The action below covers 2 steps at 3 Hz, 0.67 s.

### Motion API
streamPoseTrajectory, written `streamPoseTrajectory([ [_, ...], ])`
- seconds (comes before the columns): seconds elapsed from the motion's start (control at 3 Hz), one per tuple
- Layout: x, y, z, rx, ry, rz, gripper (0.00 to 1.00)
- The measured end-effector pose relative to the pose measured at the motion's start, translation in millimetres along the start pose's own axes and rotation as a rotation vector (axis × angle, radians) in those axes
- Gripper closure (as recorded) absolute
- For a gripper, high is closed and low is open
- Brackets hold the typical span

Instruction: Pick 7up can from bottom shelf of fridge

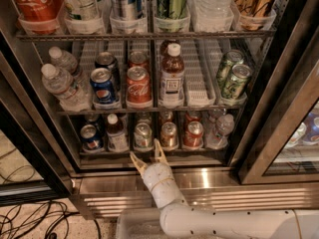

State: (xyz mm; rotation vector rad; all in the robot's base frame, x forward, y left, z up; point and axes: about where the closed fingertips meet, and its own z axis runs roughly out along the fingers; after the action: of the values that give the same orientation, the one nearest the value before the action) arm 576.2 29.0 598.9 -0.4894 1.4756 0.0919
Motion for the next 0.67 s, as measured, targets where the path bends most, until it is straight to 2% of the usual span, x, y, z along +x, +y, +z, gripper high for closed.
streamPoseTrajectory([
  [0.33,1.2,0.1,4.9,0.011,-0.009,-0.001,0.42],
  [0.67,1.4,0.5,10.0,0.022,-0.019,-0.007,0.42],
])
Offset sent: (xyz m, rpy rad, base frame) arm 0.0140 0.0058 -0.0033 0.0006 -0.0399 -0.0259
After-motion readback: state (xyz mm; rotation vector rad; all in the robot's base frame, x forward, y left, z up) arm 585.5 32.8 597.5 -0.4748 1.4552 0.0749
